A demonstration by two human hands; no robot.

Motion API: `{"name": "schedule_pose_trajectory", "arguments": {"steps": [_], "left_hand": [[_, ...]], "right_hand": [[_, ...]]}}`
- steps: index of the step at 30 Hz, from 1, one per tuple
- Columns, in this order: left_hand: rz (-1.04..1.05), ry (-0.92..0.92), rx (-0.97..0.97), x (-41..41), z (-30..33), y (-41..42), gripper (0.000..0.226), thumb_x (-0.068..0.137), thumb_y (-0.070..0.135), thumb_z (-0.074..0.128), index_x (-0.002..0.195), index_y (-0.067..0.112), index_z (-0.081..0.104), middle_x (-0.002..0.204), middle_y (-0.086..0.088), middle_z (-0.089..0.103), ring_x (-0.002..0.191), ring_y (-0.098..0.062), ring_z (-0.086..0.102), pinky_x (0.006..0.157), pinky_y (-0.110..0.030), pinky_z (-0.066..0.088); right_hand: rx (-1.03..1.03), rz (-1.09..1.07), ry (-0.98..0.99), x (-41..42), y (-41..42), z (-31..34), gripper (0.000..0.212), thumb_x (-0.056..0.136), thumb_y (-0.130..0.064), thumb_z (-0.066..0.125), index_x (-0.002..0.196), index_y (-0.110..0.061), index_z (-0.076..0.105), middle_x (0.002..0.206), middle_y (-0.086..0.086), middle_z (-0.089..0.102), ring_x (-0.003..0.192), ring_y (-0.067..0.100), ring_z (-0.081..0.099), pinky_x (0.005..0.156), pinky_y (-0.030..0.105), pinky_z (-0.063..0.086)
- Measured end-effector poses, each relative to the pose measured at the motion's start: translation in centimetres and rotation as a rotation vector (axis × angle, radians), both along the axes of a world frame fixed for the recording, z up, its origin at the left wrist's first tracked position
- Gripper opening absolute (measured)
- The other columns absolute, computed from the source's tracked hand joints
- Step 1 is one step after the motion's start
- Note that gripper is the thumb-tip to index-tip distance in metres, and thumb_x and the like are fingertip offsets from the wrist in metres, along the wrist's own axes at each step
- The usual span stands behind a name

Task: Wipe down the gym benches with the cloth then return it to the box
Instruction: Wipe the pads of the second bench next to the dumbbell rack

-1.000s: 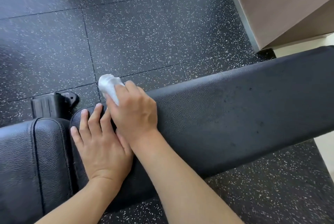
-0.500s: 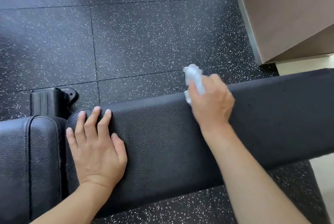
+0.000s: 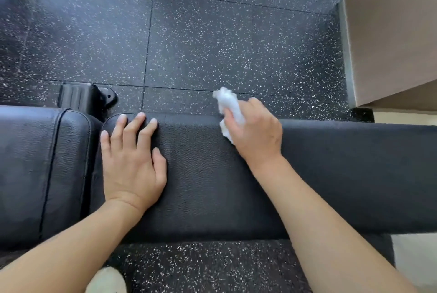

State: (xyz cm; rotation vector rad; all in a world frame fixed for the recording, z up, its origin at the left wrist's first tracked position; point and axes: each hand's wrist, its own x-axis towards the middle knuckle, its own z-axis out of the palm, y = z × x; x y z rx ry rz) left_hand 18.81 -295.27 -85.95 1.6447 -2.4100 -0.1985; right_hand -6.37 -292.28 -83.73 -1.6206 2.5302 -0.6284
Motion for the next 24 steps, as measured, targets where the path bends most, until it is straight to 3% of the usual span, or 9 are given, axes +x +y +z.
{"name": "schedule_pose_trajectory", "arguments": {"steps": [3, 6, 10, 12, 14, 16, 21, 24], "left_hand": [[-0.006, -0.008, 0.011, 0.1, -0.1, 0.0, 0.061, 0.089, 0.033, 0.045, 0.147, 0.015, 0.049, 0.158, -0.011, 0.043, 0.152, -0.041, 0.031, 0.124, -0.065, 0.018], [-0.004, -0.03, 0.033, 0.3, -0.3, -0.2, 0.061, 0.09, 0.034, 0.045, 0.149, 0.016, 0.049, 0.16, -0.01, 0.041, 0.153, -0.04, 0.029, 0.124, -0.066, 0.018], [-0.004, -0.038, 0.072, 0.3, 0.0, -0.1, 0.061, 0.09, 0.033, 0.045, 0.149, 0.015, 0.05, 0.161, -0.011, 0.042, 0.154, -0.04, 0.029, 0.124, -0.067, 0.018], [-0.005, -0.03, 0.091, 0.2, 0.3, -0.1, 0.061, 0.09, 0.032, 0.044, 0.149, 0.014, 0.051, 0.162, -0.011, 0.042, 0.155, -0.04, 0.029, 0.124, -0.067, 0.017], [-0.006, -0.031, 0.107, 0.3, 0.5, -0.3, 0.062, 0.09, 0.032, 0.043, 0.148, 0.011, 0.051, 0.162, -0.011, 0.042, 0.155, -0.04, 0.029, 0.124, -0.068, 0.017], [-0.006, -0.036, 0.113, 0.2, 0.6, -0.3, 0.061, 0.09, 0.031, 0.042, 0.146, 0.008, 0.051, 0.162, -0.012, 0.043, 0.154, -0.041, 0.03, 0.124, -0.067, 0.018], [-0.011, -0.032, 0.109, 0.2, 0.9, -0.4, 0.062, 0.09, 0.031, 0.044, 0.148, 0.009, 0.052, 0.161, -0.012, 0.044, 0.153, -0.042, 0.032, 0.124, -0.068, 0.02], [-0.006, -0.034, 0.108, 0.2, 0.7, -0.2, 0.064, 0.09, 0.031, 0.044, 0.15, 0.01, 0.05, 0.162, -0.011, 0.042, 0.154, -0.041, 0.032, 0.124, -0.068, 0.02]], "right_hand": [[0.135, -0.199, -0.035, -4.7, 1.7, -0.2, 0.039, 0.095, -0.051, 0.057, 0.071, -0.02, 0.055, 0.074, -0.003, 0.044, 0.067, 0.031, 0.055, 0.061, 0.035, 0.034], [0.257, -0.223, -0.05, -3.8, 0.5, -0.4, 0.048, 0.094, -0.059, 0.049, 0.072, -0.018, 0.061, 0.074, -0.002, 0.042, 0.07, 0.03, 0.055, 0.062, 0.036, 0.035], [0.253, -0.049, -0.031, 3.1, -3.8, 0.8, 0.05, 0.087, -0.06, 0.044, 0.07, -0.019, 0.064, 0.069, -0.005, 0.039, 0.06, 0.027, 0.051, 0.057, 0.032, 0.031], [0.207, 0.045, -0.069, 7.3, -6.7, 1.2, 0.041, 0.089, -0.053, 0.055, 0.068, -0.018, 0.062, 0.065, -0.005, 0.036, 0.054, 0.03, 0.052, 0.054, 0.03, 0.03], [0.23, 0.13, -0.143, 10.6, -9.5, 1.0, 0.035, 0.093, -0.048, 0.062, 0.075, -0.018, 0.066, 0.065, -0.002, 0.037, 0.059, 0.034, 0.059, 0.055, 0.033, 0.035], [0.369, 0.188, -0.203, 11.8, -11.4, 0.6, 0.043, 0.098, -0.052, 0.053, 0.08, -0.017, 0.071, 0.067, -0.003, 0.036, 0.072, 0.036, 0.062, 0.061, 0.034, 0.034], [0.505, 0.254, -0.202, 5.6, -9.0, 0.8, 0.052, 0.1, -0.061, 0.045, 0.069, -0.021, 0.053, 0.074, -0.003, 0.045, 0.074, 0.027, 0.05, 0.066, 0.036, 0.031], [0.578, 0.156, -0.14, -2.7, -5.3, 1.3, 0.056, 0.099, -0.065, 0.042, 0.067, -0.02, 0.052, 0.074, -0.003, 0.048, 0.074, 0.027, 0.052, 0.065, 0.037, 0.033]]}}
